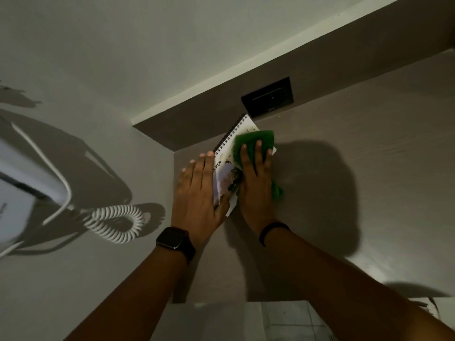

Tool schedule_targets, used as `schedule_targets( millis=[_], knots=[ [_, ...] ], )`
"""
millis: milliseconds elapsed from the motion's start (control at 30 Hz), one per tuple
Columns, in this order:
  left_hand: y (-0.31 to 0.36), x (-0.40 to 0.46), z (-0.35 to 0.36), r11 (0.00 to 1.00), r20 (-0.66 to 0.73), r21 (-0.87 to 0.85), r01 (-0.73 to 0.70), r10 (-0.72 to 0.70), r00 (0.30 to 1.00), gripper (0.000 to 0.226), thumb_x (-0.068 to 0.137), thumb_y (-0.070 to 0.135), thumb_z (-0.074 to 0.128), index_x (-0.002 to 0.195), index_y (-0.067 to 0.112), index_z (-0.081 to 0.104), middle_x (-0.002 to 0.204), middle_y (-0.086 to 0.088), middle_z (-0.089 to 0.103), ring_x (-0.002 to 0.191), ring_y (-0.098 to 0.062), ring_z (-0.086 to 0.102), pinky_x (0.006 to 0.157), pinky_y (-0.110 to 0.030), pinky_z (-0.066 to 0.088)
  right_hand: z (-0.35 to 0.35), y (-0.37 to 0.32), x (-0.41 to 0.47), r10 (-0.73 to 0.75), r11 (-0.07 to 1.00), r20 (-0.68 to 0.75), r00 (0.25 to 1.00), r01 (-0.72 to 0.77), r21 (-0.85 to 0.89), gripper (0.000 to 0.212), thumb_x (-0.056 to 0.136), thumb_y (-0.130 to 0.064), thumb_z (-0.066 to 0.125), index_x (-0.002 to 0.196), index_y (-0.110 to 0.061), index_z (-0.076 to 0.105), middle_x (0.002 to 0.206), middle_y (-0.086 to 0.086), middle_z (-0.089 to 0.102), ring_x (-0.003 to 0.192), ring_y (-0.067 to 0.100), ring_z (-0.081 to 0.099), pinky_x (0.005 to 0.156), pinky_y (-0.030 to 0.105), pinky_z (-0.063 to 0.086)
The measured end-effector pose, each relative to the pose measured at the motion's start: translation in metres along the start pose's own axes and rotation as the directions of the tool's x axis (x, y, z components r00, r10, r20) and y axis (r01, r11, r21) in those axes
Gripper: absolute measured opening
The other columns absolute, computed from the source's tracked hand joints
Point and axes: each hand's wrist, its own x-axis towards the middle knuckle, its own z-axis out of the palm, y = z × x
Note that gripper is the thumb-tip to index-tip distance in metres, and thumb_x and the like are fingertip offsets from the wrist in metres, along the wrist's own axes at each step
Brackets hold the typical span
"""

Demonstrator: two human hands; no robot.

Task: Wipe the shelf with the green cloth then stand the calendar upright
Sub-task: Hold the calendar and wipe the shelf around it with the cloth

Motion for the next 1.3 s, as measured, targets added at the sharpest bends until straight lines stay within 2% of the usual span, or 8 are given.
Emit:
schedule_targets(
  millis=[67, 167, 367, 533, 633, 767, 1033, 1300],
  knots=[
    [0.000, -0.001, 0.000, 1.000, 0.017, 0.001, -0.004, 0.004, 1.000, 0.093, 0.100, 0.065, 0.039, 0.170, 0.011, 0.009, 0.177, -0.015, 0.014, 0.163, -0.035, 0.013, 0.132, -0.050, 0.005, 0.005, -0.010, -0.010, -0.075, 0.997, 0.021, 0.997, 0.075, -0.033, 0.082, 0.092, -0.043, 0.055, 0.158, -0.023, 0.010, 0.166, 0.014, 0.001, 0.153, 0.046, 0.004, 0.116, 0.063, 0.028],
    [-0.002, 0.001, -0.005, 0.999, 0.019, 0.044, -0.028, 0.027, 0.999, 0.097, 0.098, 0.069, 0.037, 0.169, 0.008, 0.012, 0.177, -0.017, 0.015, 0.163, -0.037, 0.013, 0.131, -0.052, 0.008, 0.013, -0.001, -0.033, -0.171, 0.985, 0.027, 0.985, 0.171, 0.013, 0.078, 0.092, -0.022, 0.061, 0.159, -0.021, 0.021, 0.168, 0.015, 0.010, 0.153, 0.038, 0.002, 0.113, 0.069, 0.033],
    [-0.001, 0.007, -0.008, 0.988, 0.054, 0.109, -0.111, 0.106, 0.993, 0.098, 0.099, 0.063, 0.046, 0.168, 0.003, 0.011, 0.176, -0.019, 0.012, 0.163, -0.037, 0.014, 0.130, -0.045, 0.008, -0.003, 0.003, -0.001, 0.002, 0.993, -0.040, 0.999, 0.003, 0.118, 0.082, 0.099, -0.014, 0.056, 0.155, -0.029, -0.003, 0.170, 0.010, -0.006, 0.154, 0.039, -0.011, 0.119, 0.062, 0.026],
    [-0.001, 0.008, -0.006, 0.990, 0.068, 0.110, -0.090, 0.083, 0.994, 0.100, 0.098, 0.069, 0.040, 0.169, 0.005, 0.009, 0.177, -0.018, 0.010, 0.163, -0.036, 0.012, 0.130, -0.047, 0.007, -0.002, -0.005, -0.006, -0.065, 0.995, 0.040, 0.997, 0.062, 0.080, 0.076, 0.089, -0.024, 0.038, 0.159, -0.027, 0.009, 0.170, 0.012, -0.002, 0.154, 0.041, -0.006, 0.113, 0.064, 0.037],
    [0.001, 0.007, -0.005, 0.992, 0.058, 0.096, -0.084, 0.079, 0.995, 0.099, 0.098, 0.067, 0.045, 0.169, 0.006, 0.012, 0.176, -0.018, 0.012, 0.163, -0.037, 0.015, 0.130, -0.051, 0.012, 0.011, 0.007, -0.023, -0.133, 0.988, 0.036, 0.991, 0.129, 0.080, 0.079, 0.090, -0.016, 0.051, 0.160, -0.030, 0.017, 0.169, 0.008, -0.002, 0.153, 0.038, -0.005, 0.112, 0.066, 0.037],
    [0.002, 0.008, -0.003, 0.983, 0.041, 0.157, -0.092, 0.087, 0.995, 0.103, 0.096, 0.069, 0.048, 0.168, 0.005, 0.013, 0.176, -0.020, 0.011, 0.162, -0.039, 0.013, 0.127, -0.052, 0.008, 0.003, 0.009, 0.015, 0.012, 0.991, -0.098, 0.995, 0.002, 0.136, 0.093, 0.090, 0.002, 0.056, 0.157, -0.035, 0.003, 0.170, 0.011, -0.003, 0.154, 0.044, -0.002, 0.114, 0.066, 0.035],
    [-0.001, 0.009, -0.005, 0.967, 0.019, 0.226, -0.115, 0.114, 0.993, 0.095, 0.099, 0.067, 0.047, 0.167, 0.005, 0.023, 0.174, -0.022, 0.021, 0.160, -0.040, 0.025, 0.127, -0.054, 0.008, 0.009, 0.013, -0.007, -0.152, 0.985, -0.032, 0.988, 0.154, 0.081, 0.077, 0.092, -0.006, 0.053, 0.159, -0.027, 0.020, 0.166, 0.008, -0.004, 0.152, 0.042, -0.003, 0.113, 0.068, 0.034],
    [0.001, 0.010, -0.004, 0.972, -0.002, 0.211, -0.101, 0.104, 0.995, 0.093, 0.099, 0.062, 0.048, 0.166, 0.005, 0.019, 0.173, -0.025, 0.021, 0.158, -0.043, 0.026, 0.125, -0.055, 0.012, 0.001, 0.005, 0.017, -0.098, 0.986, -0.018, 0.995, 0.100, 0.131, 0.083, 0.088, -0.010, 0.048, 0.155, -0.034, 0.005, 0.169, 0.012, -0.002, 0.153, 0.047, -0.002, 0.113, 0.071, 0.031]
  ],
)
